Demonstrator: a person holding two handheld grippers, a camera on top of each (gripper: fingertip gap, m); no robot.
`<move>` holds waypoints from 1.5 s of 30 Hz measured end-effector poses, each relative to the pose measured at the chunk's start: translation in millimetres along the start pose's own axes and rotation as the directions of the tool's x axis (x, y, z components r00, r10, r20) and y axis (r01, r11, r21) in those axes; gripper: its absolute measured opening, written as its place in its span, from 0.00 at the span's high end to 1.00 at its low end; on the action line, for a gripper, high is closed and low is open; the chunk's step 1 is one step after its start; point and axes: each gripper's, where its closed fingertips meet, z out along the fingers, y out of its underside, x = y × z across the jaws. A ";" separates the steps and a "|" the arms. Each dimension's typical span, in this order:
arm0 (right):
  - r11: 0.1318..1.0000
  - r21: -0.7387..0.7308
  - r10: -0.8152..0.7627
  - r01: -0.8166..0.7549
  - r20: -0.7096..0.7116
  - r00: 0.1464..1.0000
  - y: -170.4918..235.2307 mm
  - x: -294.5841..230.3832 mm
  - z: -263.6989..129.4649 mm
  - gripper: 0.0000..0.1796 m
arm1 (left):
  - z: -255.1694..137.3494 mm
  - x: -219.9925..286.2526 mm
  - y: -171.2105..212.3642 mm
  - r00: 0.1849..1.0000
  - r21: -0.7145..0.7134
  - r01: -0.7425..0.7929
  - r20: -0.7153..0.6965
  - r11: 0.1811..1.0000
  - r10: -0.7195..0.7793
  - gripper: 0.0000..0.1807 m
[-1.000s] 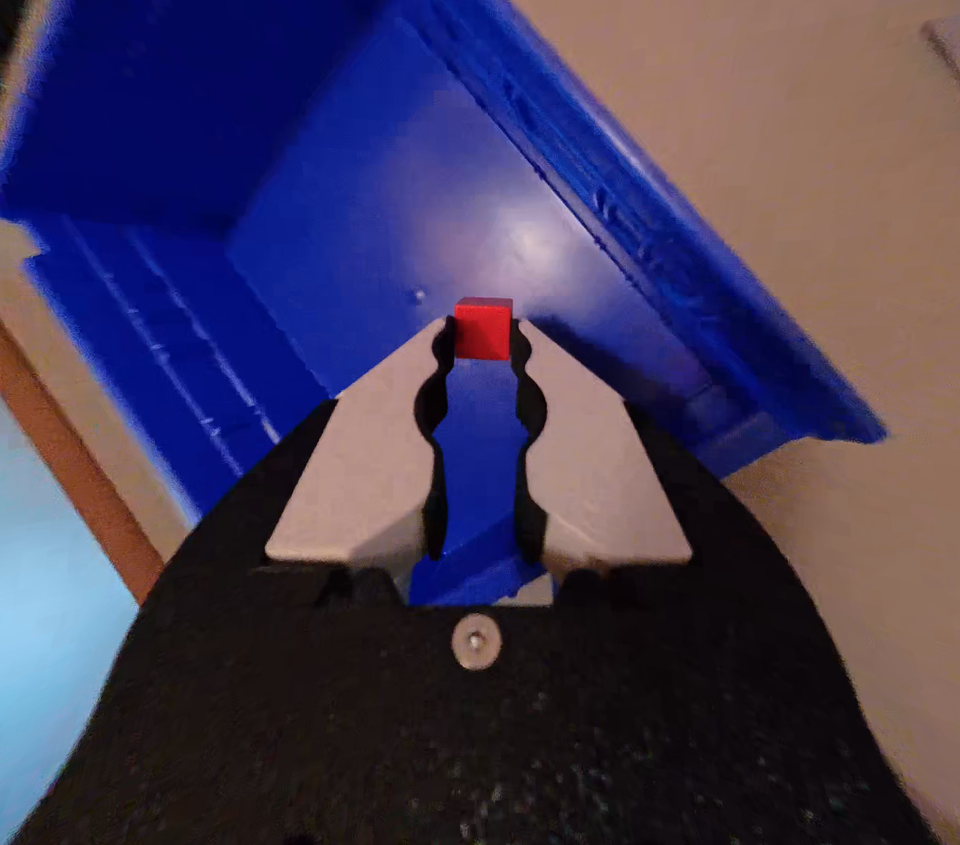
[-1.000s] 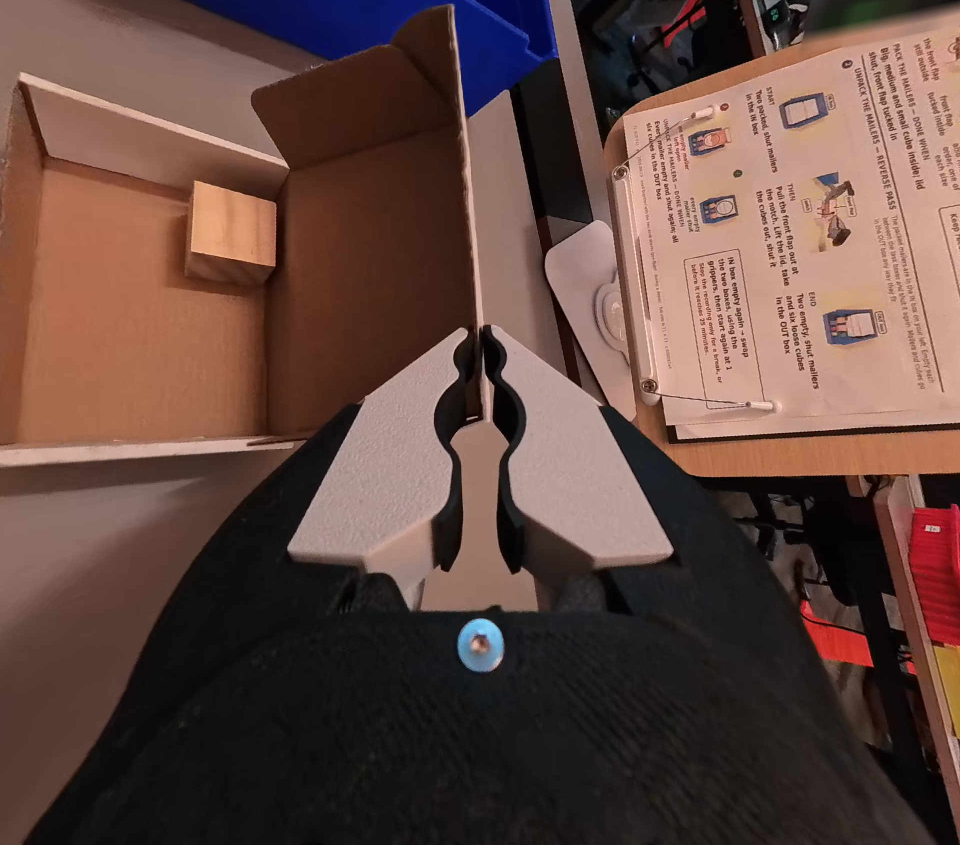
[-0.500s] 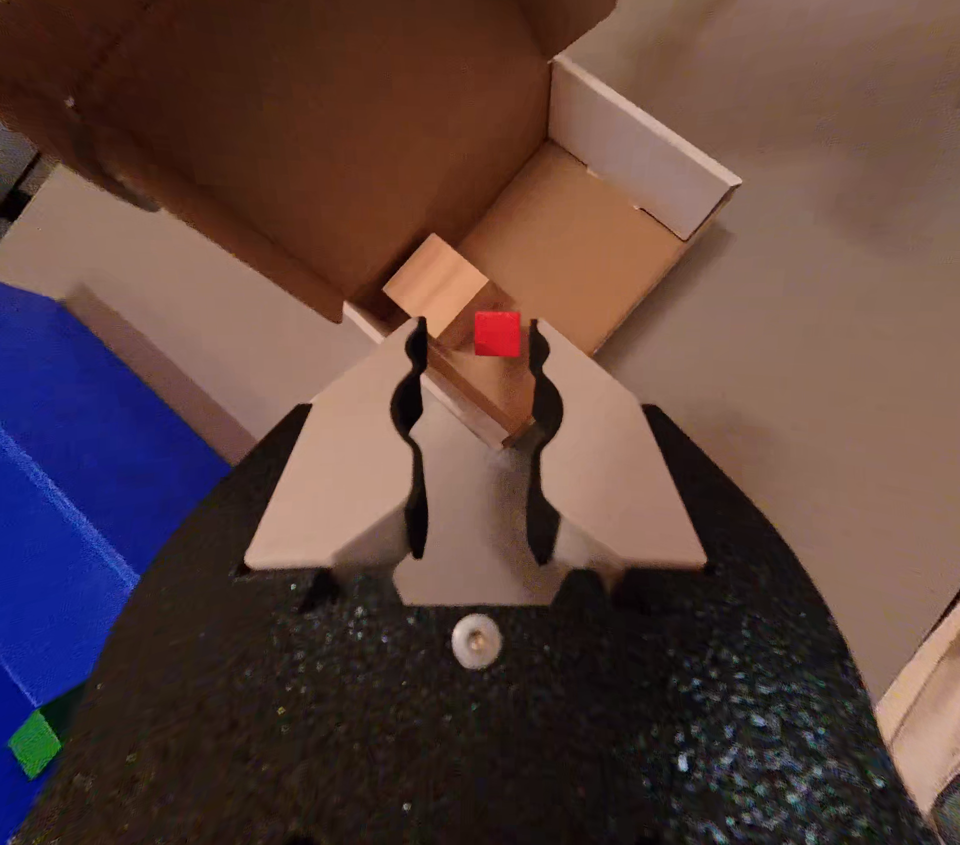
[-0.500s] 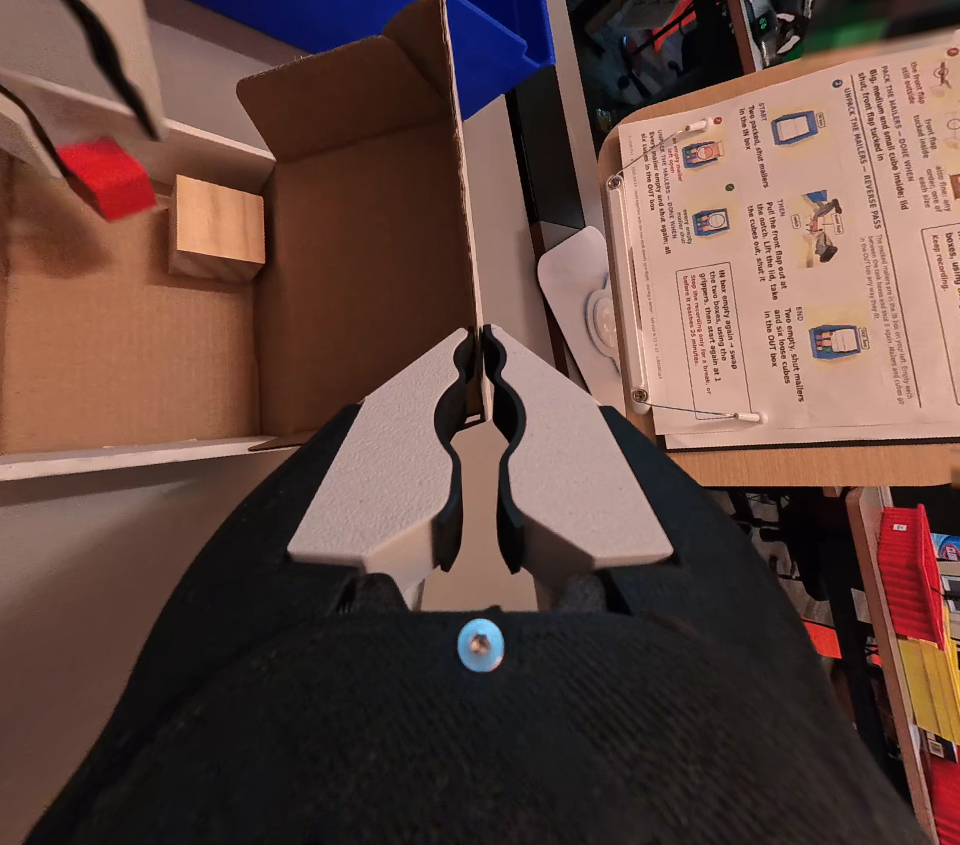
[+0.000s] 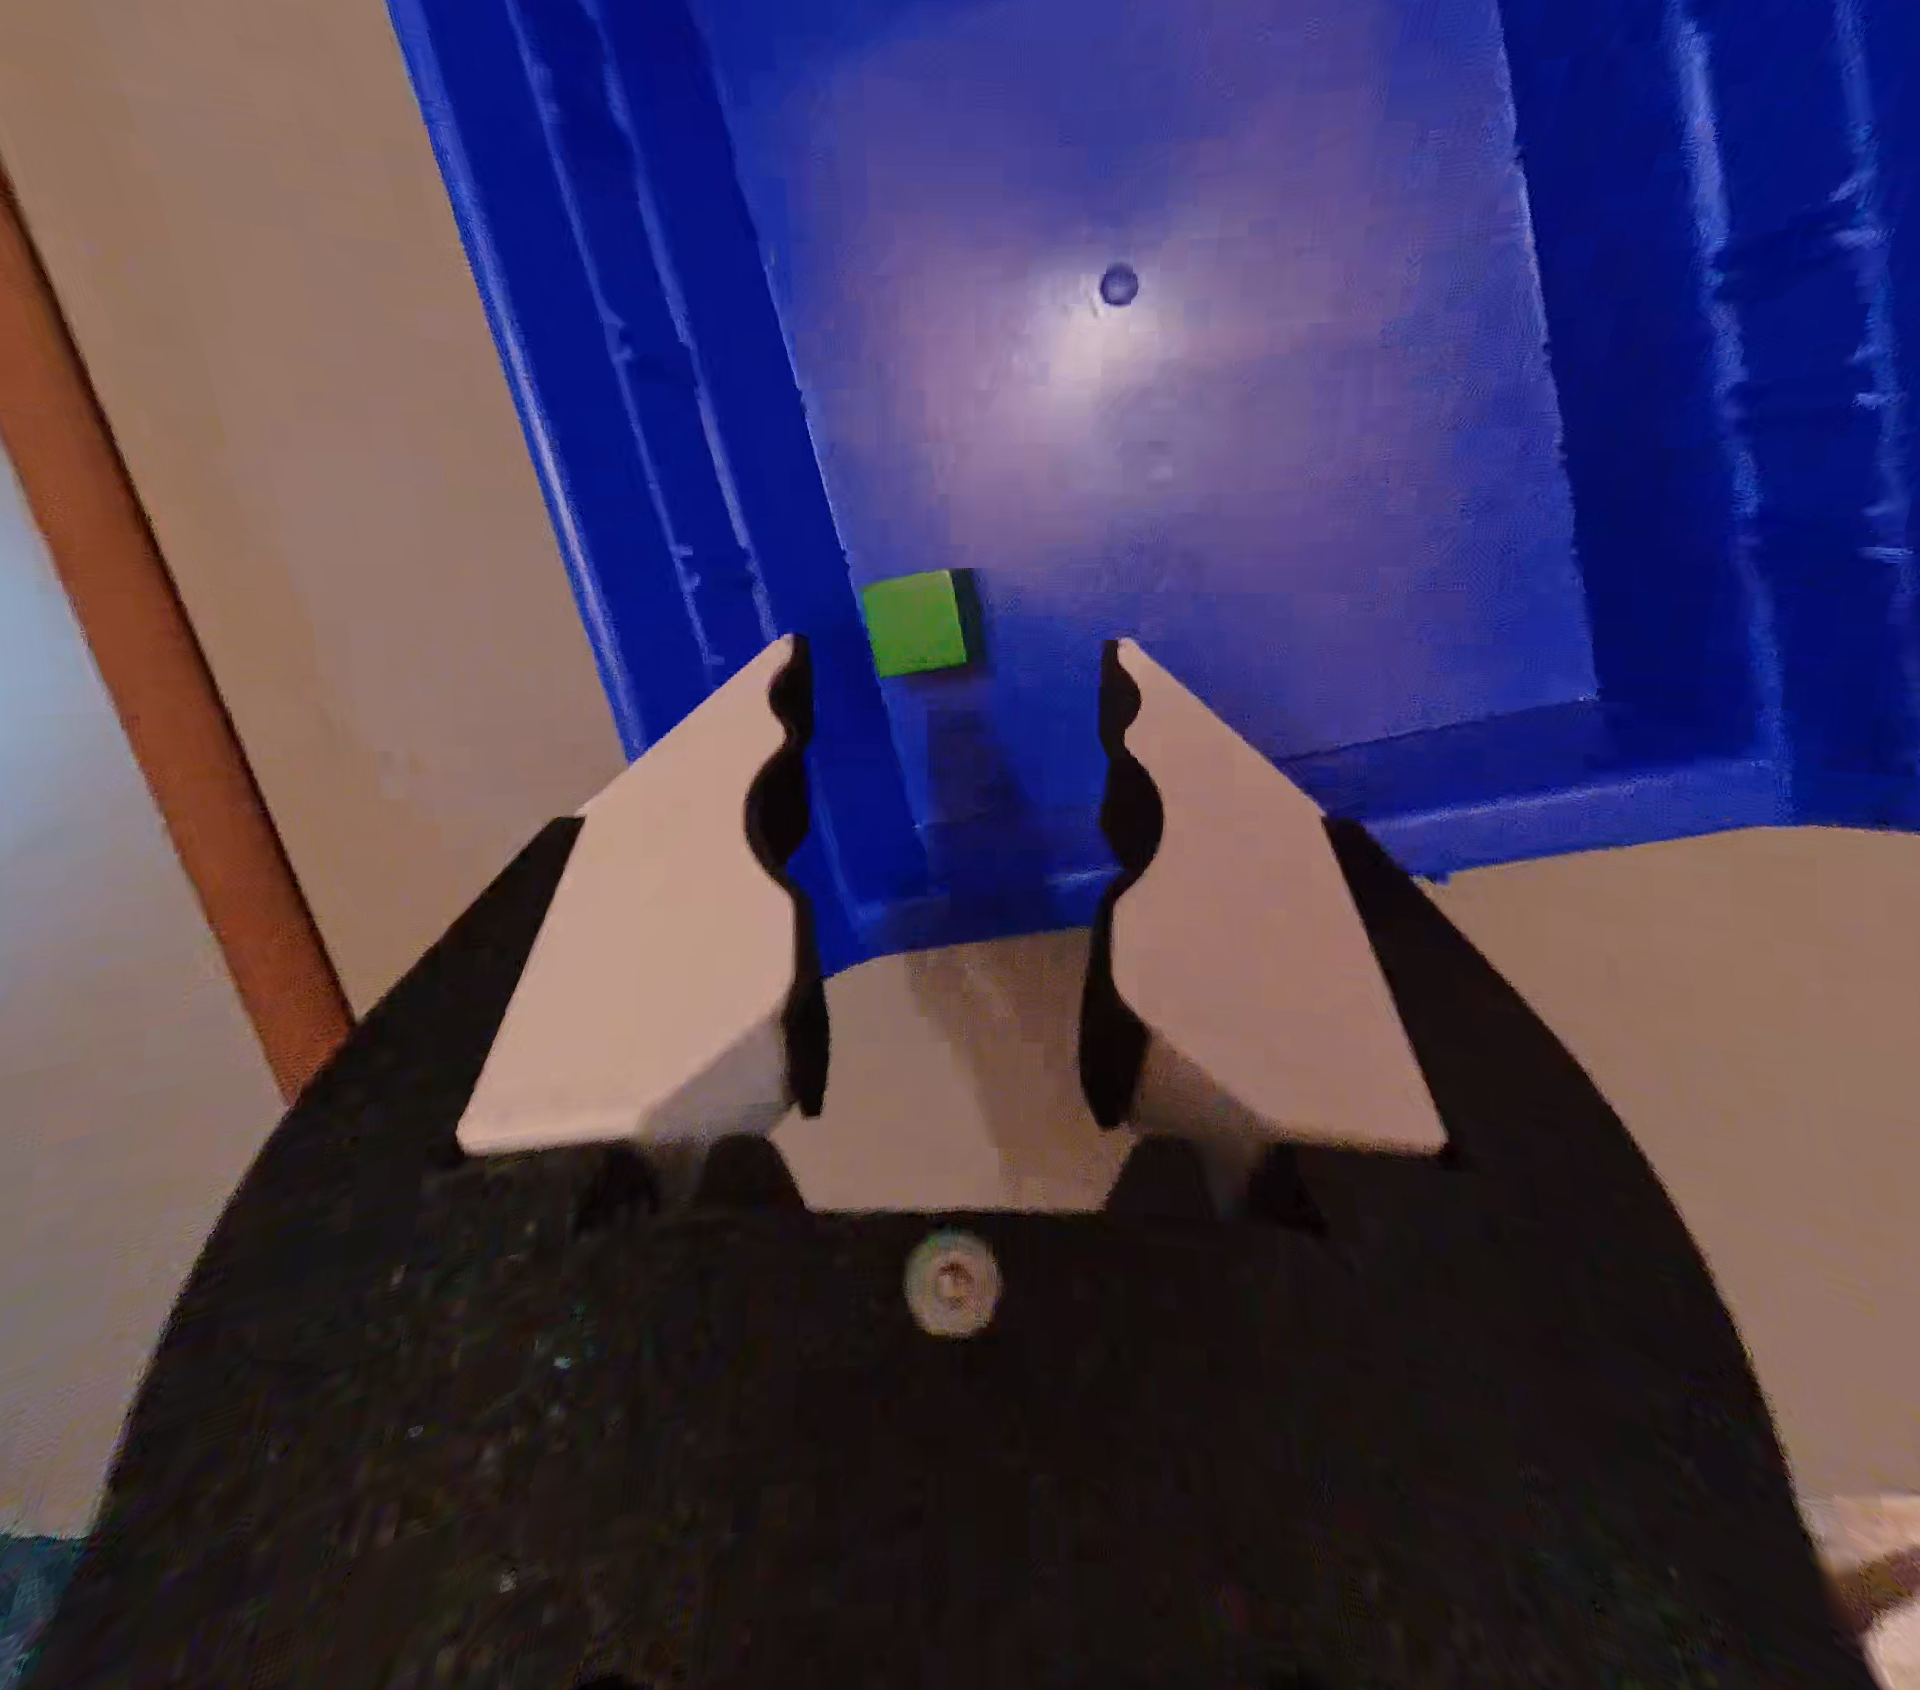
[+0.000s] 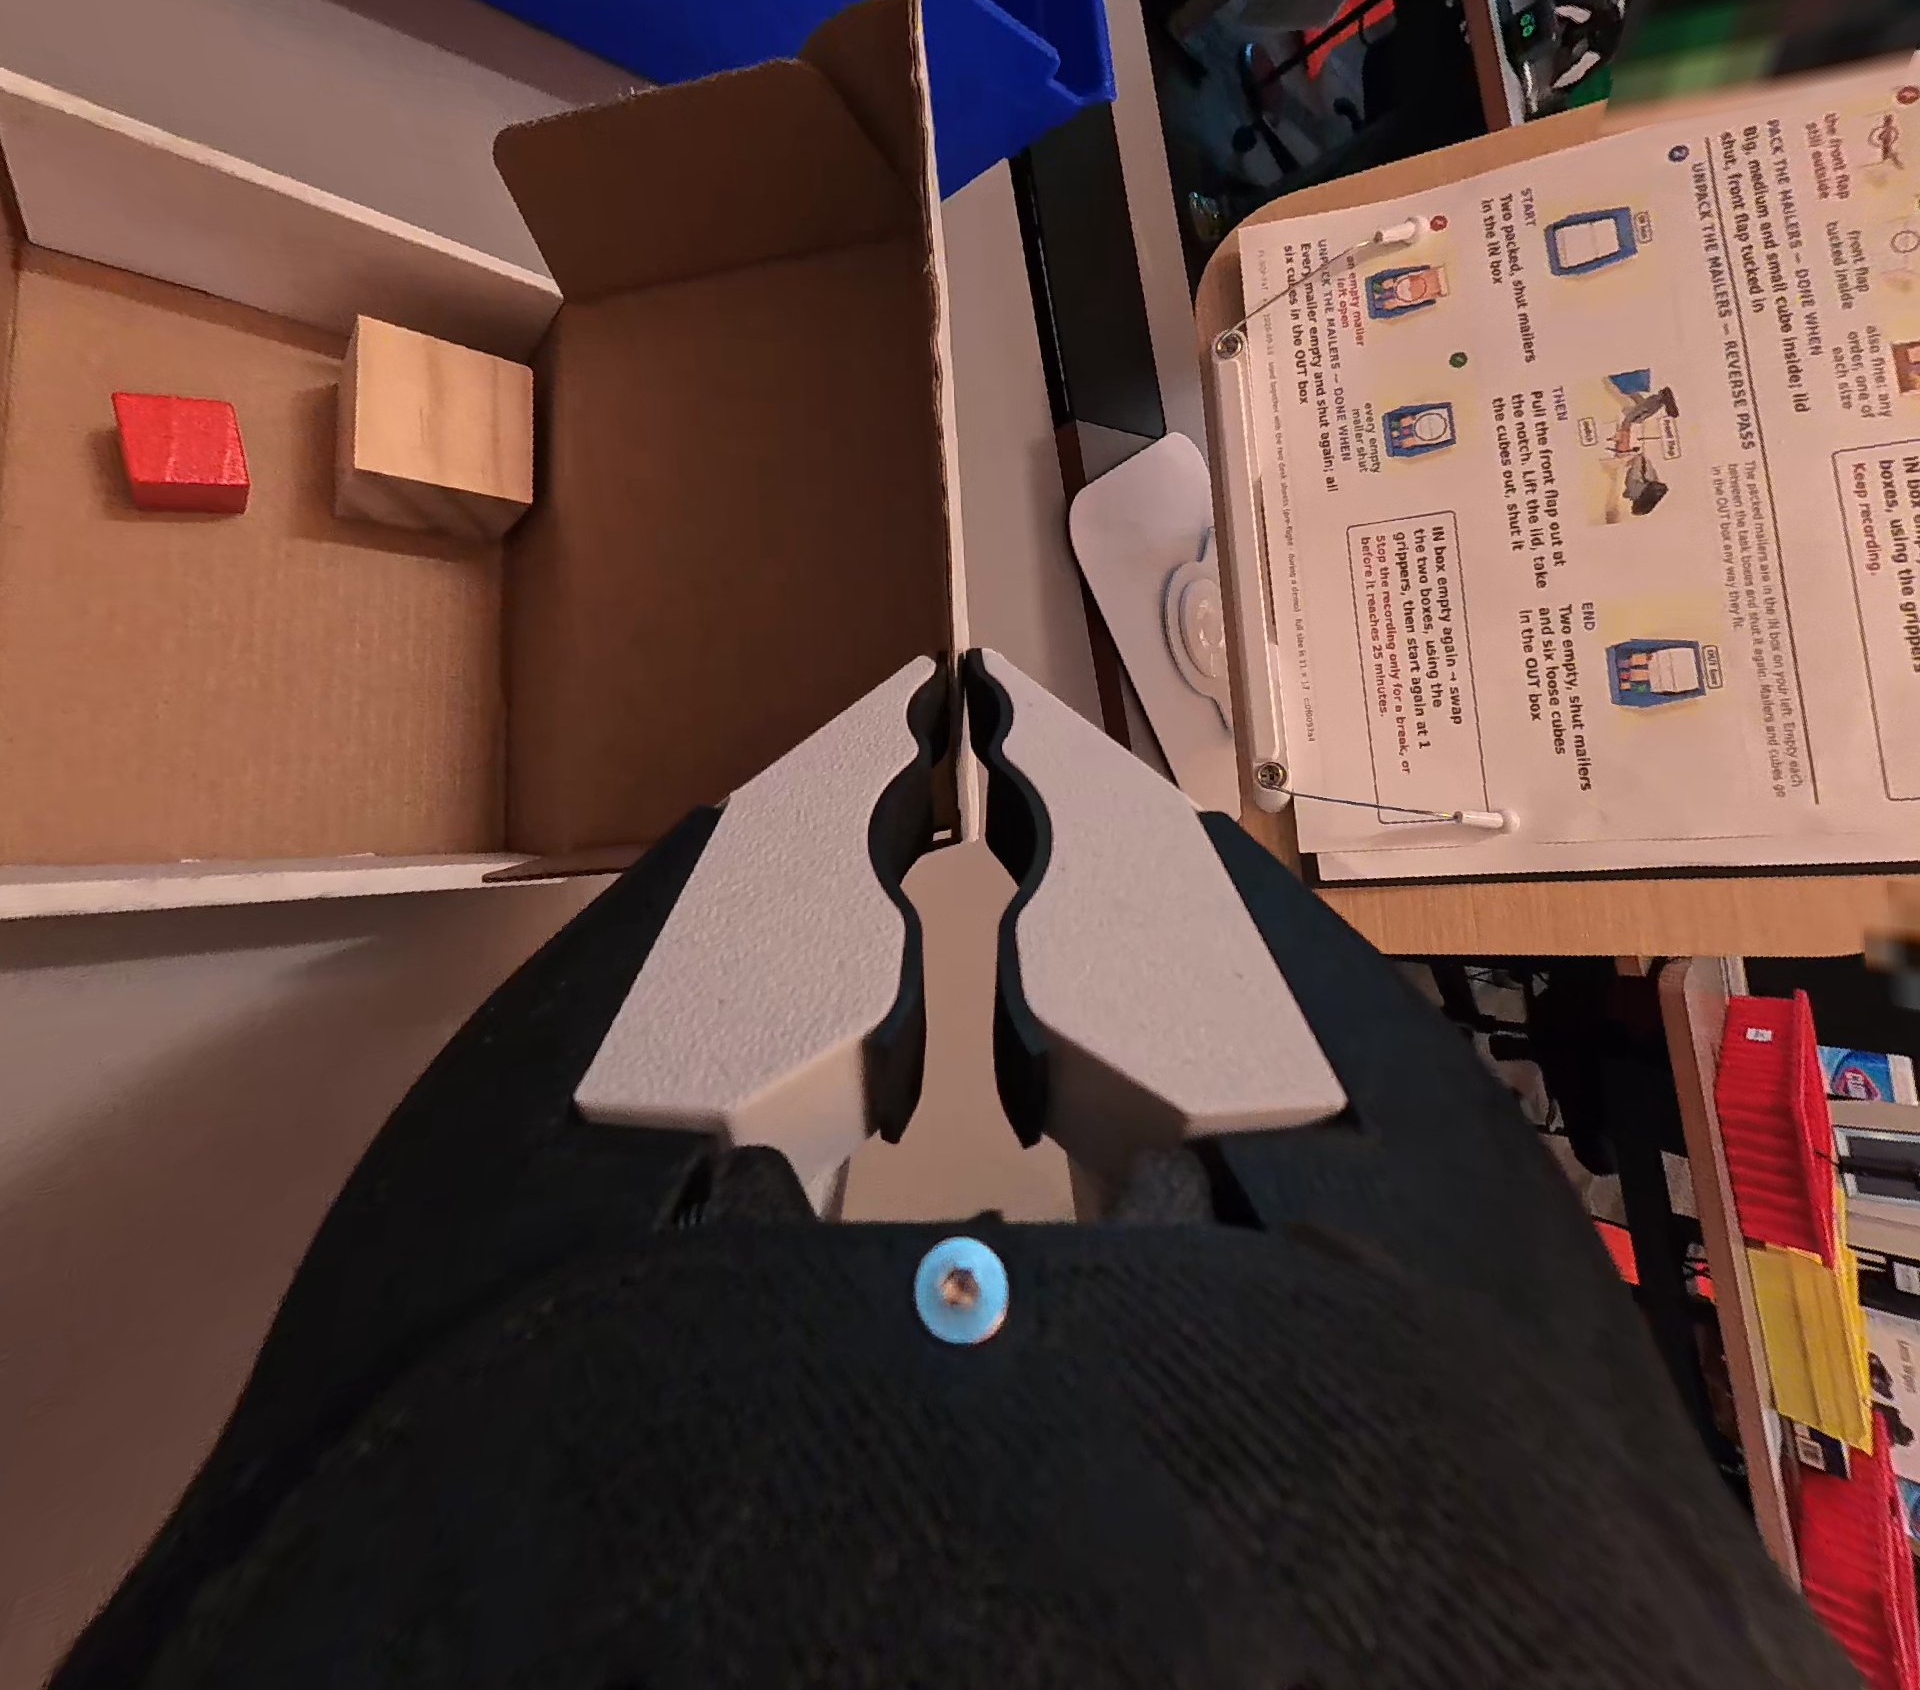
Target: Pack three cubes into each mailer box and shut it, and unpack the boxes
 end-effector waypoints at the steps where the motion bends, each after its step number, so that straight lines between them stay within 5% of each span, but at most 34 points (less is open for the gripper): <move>1: 1.000 0.003 0.000 0.000 0.000 1.000 -0.4 -0.1 -0.6 1.00 | 10.8 0.4 8.5 0.998 -0.045 0.046 -0.031 0.998 -0.047 0.71; 8: 1.000 0.007 0.004 -0.004 0.004 1.000 -0.2 -0.9 -0.4 1.00 | 40.6 -9.6 14.1 0.957 -0.093 0.289 -0.001 0.953 -0.290 0.71; 19: 1.000 -0.006 -0.004 0.004 0.006 1.000 1.1 -1.8 1.3 0.99 | 60.0 -9.7 29.8 0.985 -0.302 0.168 0.101 0.939 -0.143 0.75; 21: 1.000 -0.007 -0.008 0.008 0.006 1.000 1.5 -2.1 1.6 0.99 | 63.0 -11.9 32.7 0.993 -0.325 0.085 0.108 0.942 -0.052 0.86; 27: 1.000 0.007 -0.020 0.020 -0.007 1.000 -1.7 -0.3 -1.6 1.00 | 8.5 34.7 -13.0 1.000 -0.034 -0.017 -0.021 0.999 0.016 0.86; 32: 0.999 0.012 -0.035 0.035 -0.024 0.999 -4.9 1.7 0.9 1.00 | -79.7 171.0 -48.7 0.909 0.378 -0.095 -0.345 0.921 0.235 0.86; 38: 0.998 0.040 -0.053 0.055 -0.068 0.996 -18.3 4.2 4.0 1.00 | -67.0 311.2 -51.0 0.803 0.526 -0.178 -0.410 0.831 0.432 0.86; 42: 0.997 0.044 -0.057 0.061 -0.081 0.995 -20.7 0.8 2.5 1.00 | -43.6 306.5 -68.2 0.895 0.564 -0.144 -0.276 0.813 0.350 0.74; 45: 0.997 0.075 -0.008 0.015 -0.100 0.995 -20.2 2.2 -7.2 0.87 | -60.6 284.0 -76.8 0.924 0.650 0.004 -0.293 0.760 0.247 0.81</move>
